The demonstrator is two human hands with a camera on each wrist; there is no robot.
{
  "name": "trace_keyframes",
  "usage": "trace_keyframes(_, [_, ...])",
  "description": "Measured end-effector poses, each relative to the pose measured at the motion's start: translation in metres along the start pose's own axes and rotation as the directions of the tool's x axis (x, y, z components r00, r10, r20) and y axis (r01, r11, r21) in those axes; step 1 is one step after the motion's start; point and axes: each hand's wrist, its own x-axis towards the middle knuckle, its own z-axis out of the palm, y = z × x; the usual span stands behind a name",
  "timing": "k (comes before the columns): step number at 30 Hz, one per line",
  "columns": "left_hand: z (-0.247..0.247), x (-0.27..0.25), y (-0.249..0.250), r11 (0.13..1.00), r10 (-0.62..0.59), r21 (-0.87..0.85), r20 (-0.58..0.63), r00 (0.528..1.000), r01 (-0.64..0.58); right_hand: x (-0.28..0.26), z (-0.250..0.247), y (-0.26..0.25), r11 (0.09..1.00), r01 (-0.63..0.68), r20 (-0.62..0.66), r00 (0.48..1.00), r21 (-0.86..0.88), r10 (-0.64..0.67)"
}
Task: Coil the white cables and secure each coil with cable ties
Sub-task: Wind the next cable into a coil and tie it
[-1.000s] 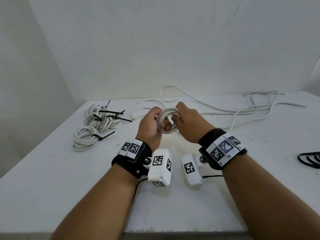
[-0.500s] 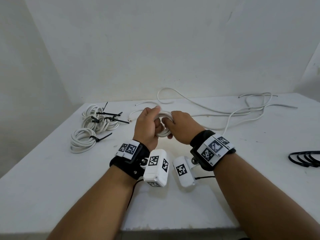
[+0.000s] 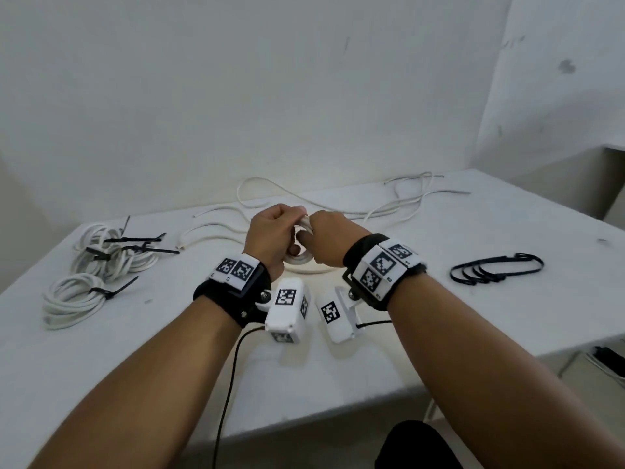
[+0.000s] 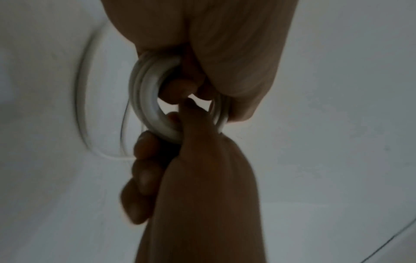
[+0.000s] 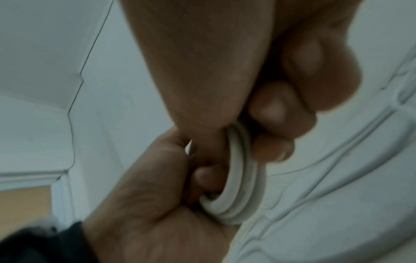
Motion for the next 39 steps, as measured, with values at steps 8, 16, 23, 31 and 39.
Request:
trace_keyframes(8, [0.051,0.000,-0.014,0.982,-0.159,-0.102,-0.004,0.987,0.158,-0.044,-0.058,0.095,0.962,-0.271,0.003,0.963,0.005,0.271])
trace_keyframes(16, [0.073,-0.004,-0.032,0.968,-0.219,-0.119,0.016,0.975,0.220,-0.061,-0.071,0.148,0.808,-0.523,-0.079,0.849,-0.271,0.522])
trace_keyframes(23, [0.062,-0.001,-0.035,0.962,-0.238,-0.127,0.030,0.971,0.240,-0.057,-0.067,0.155,0.796,-0.548,-0.064,0.832,-0.259,0.552])
trace_keyframes(31, [0.063,-0.003,-0.035,0.959,-0.233,-0.160,0.034,0.972,0.235,-0.063,-0.064,0.152,0.779,-0.565,-0.102,0.822,-0.272,0.560])
trace_keyframes(39, [0.058,-0.004,-0.027,0.963,-0.199,-0.174,0.048,0.979,0.204,-0.062,-0.069,0.140,0.789,-0.548,-0.149,0.836,-0.278,0.528])
